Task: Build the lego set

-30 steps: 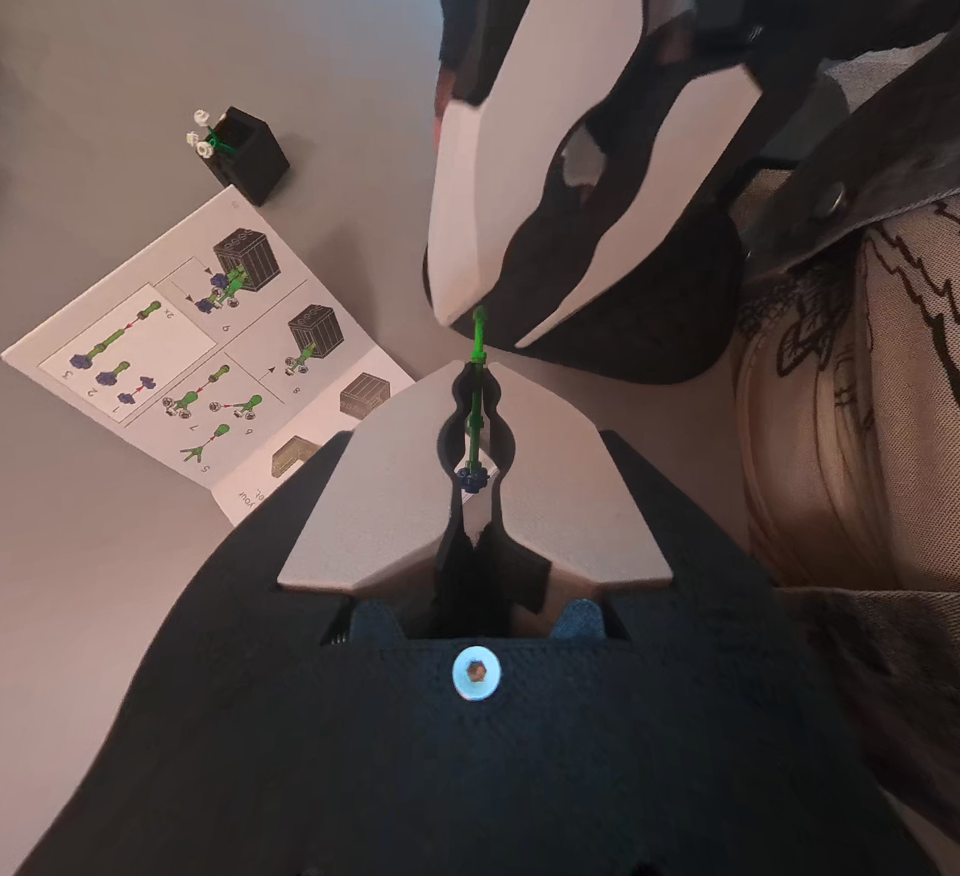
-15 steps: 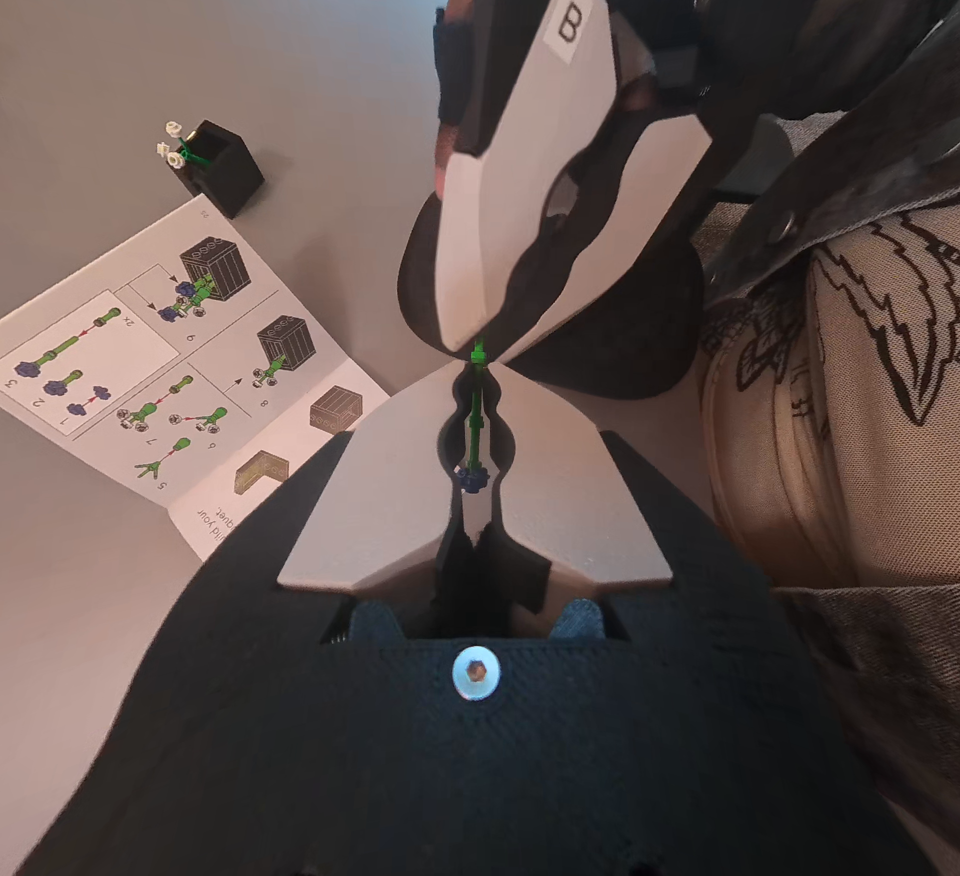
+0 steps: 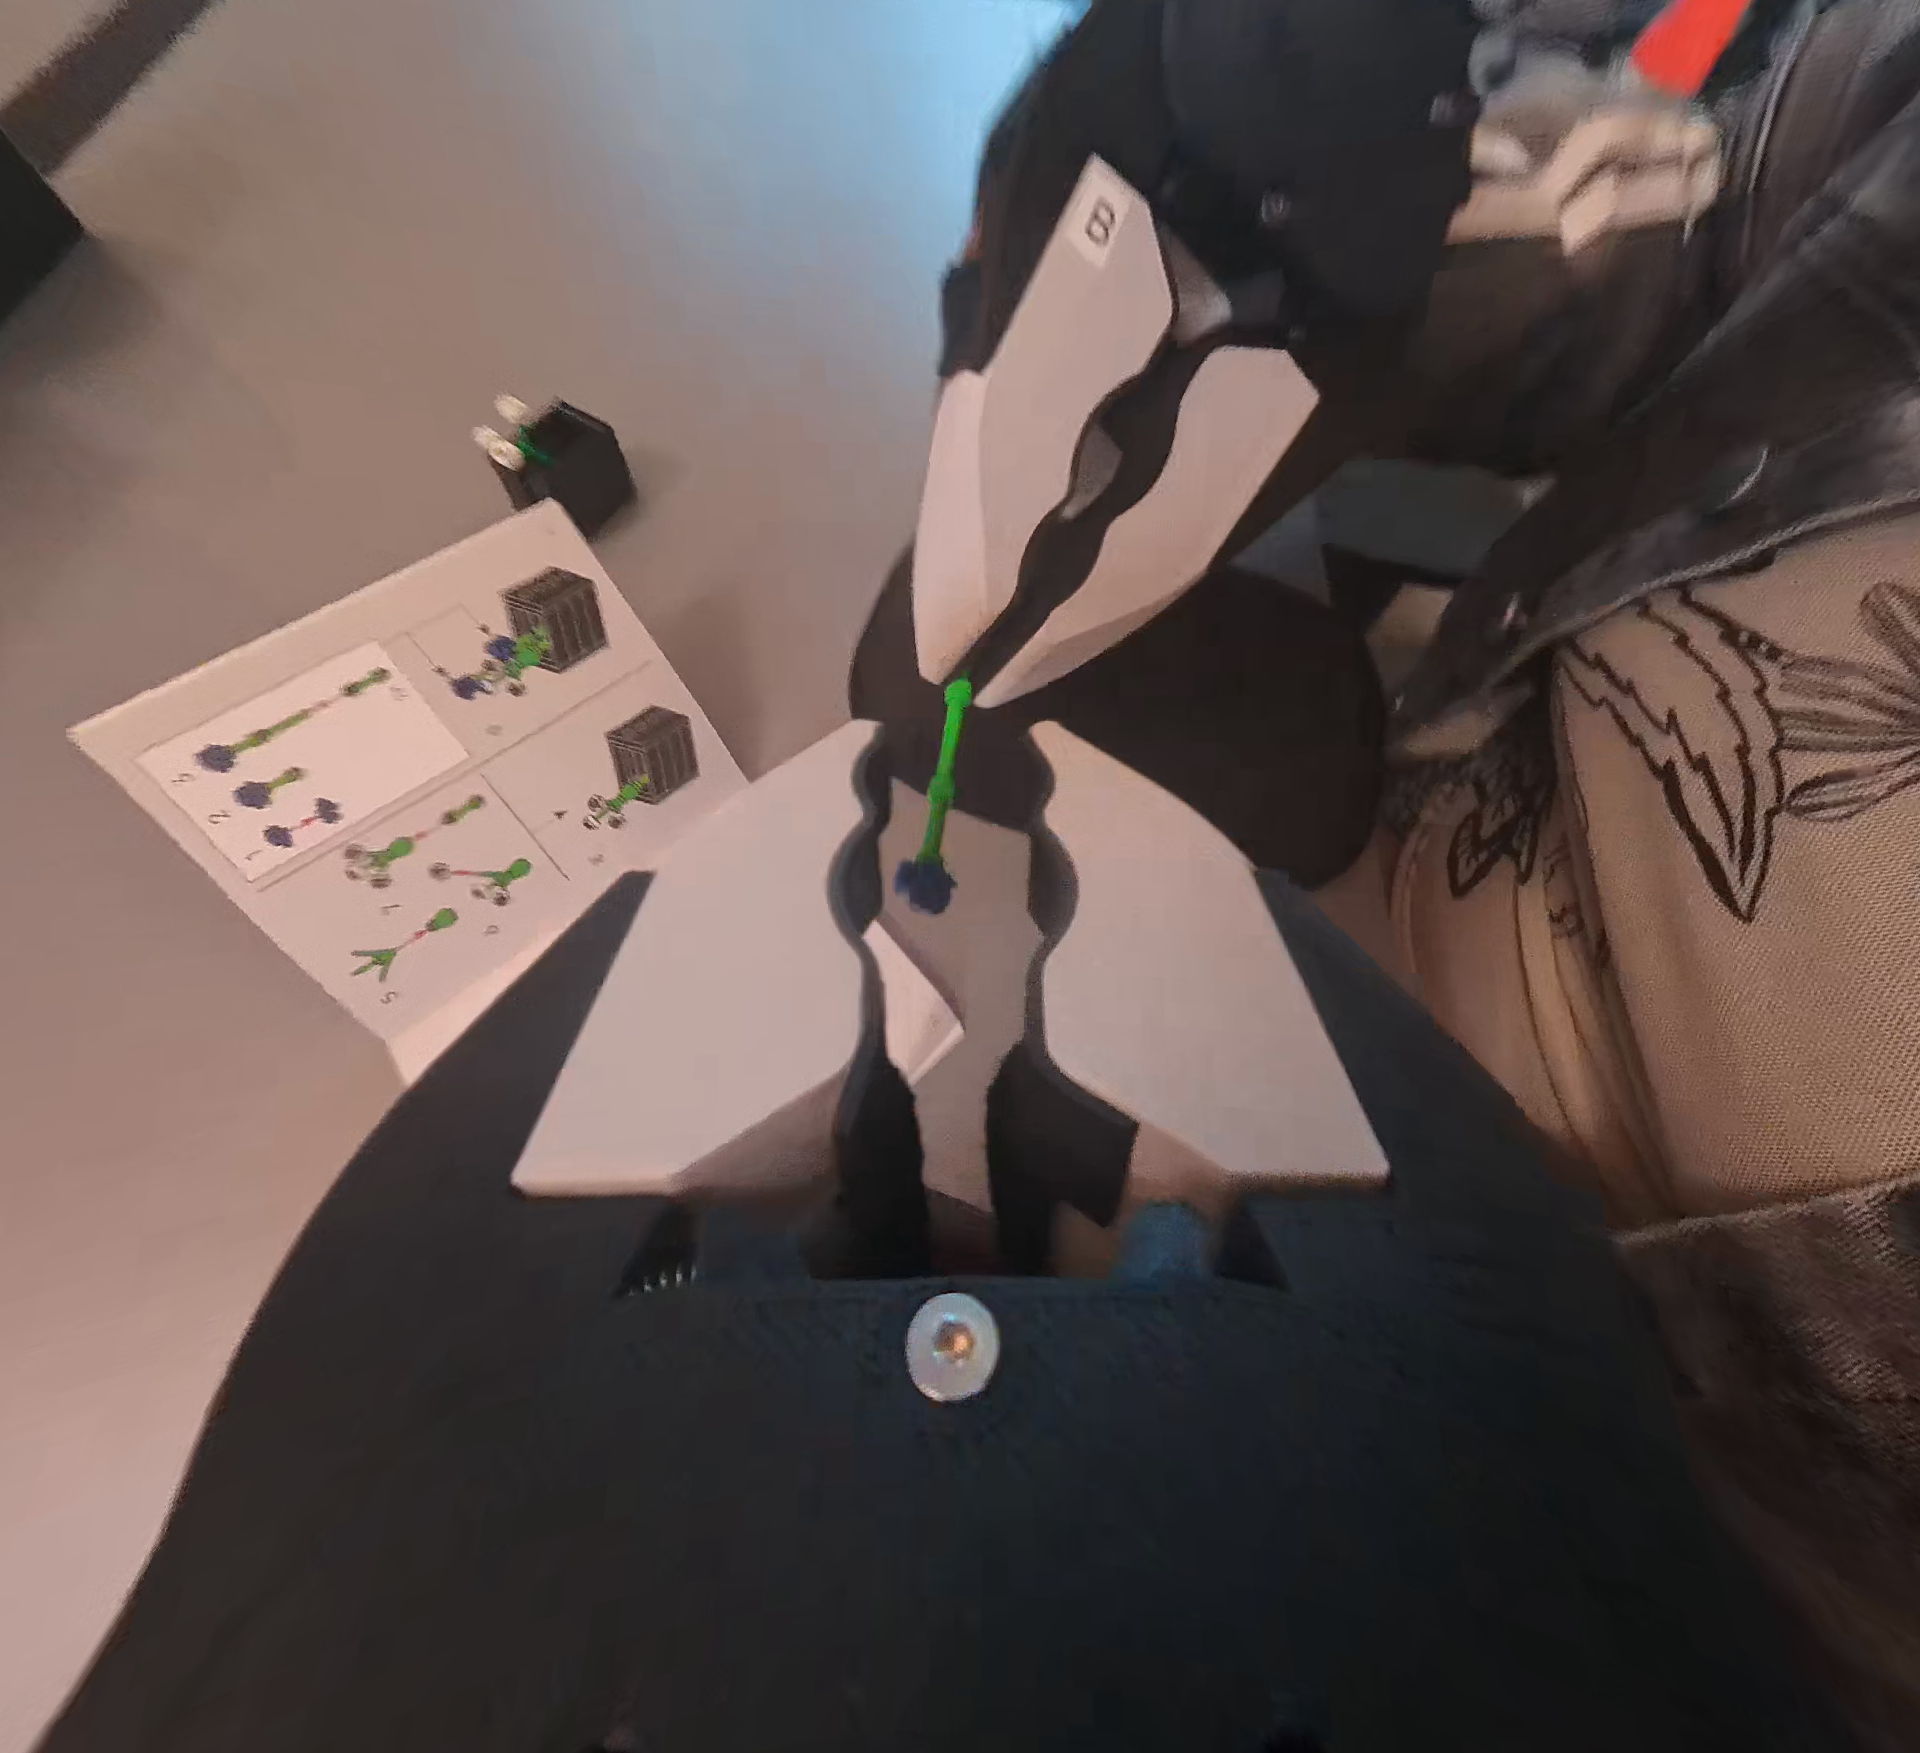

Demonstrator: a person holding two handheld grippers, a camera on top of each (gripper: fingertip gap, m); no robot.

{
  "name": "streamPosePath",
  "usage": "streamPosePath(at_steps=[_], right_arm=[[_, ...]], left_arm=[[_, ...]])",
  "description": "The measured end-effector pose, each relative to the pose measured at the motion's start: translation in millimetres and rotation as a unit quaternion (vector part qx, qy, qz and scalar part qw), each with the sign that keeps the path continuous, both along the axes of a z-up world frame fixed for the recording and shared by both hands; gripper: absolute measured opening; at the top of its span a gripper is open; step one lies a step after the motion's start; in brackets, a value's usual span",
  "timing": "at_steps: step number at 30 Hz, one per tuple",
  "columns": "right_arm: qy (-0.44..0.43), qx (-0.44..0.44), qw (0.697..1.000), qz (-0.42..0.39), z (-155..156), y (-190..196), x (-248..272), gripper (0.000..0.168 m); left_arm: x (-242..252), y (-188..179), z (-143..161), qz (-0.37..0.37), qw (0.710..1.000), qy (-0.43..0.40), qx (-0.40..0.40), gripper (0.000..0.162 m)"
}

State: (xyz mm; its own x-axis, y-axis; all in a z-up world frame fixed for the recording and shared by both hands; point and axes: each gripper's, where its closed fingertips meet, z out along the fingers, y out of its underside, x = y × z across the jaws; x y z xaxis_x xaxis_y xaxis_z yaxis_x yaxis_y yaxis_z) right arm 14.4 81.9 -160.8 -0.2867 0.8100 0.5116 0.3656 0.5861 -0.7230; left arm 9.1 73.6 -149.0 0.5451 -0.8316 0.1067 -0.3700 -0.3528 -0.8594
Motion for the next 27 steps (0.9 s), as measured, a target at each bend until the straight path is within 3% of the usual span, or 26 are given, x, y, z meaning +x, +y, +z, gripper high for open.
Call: streamPosePath(at_steps=[3,6,9,12,16,27], right_arm=[[0.054,-0.086,0.994,-0.028,11.6,8.3,1.6,0.005],[0.130,-0.198,0.971,-0.043,31.7,13.2,4.3,0.005],[0.177,-0.272,0.945,-0.039,46.2,14.1,9.0,0.005],[0.200,-0.330,0.922,-0.034,52.6,12.7,10.8,0.004],[0.228,-0.396,0.889,-0.021,57.2,10.1,10.7,0.004],[0.235,-0.477,0.847,0.014,58.9,-10.4,2.2,0.004]], left_arm=[[-14.9,10.7,26.6,0.063,0.992,-0.092,0.062,0.036],[-36.2,14.7,54.8,0.140,0.957,-0.228,0.113,0.042],[-54.2,8.3,72.5,0.169,0.920,-0.329,0.127,0.043],[-58.3,3.8,72.9,0.177,0.908,-0.358,0.126,0.043],[-37.8,1.9,57.1,0.157,0.916,-0.354,0.104,0.042],[3.7,-1.8,51.7,0.105,0.909,-0.397,0.070,0.029]])
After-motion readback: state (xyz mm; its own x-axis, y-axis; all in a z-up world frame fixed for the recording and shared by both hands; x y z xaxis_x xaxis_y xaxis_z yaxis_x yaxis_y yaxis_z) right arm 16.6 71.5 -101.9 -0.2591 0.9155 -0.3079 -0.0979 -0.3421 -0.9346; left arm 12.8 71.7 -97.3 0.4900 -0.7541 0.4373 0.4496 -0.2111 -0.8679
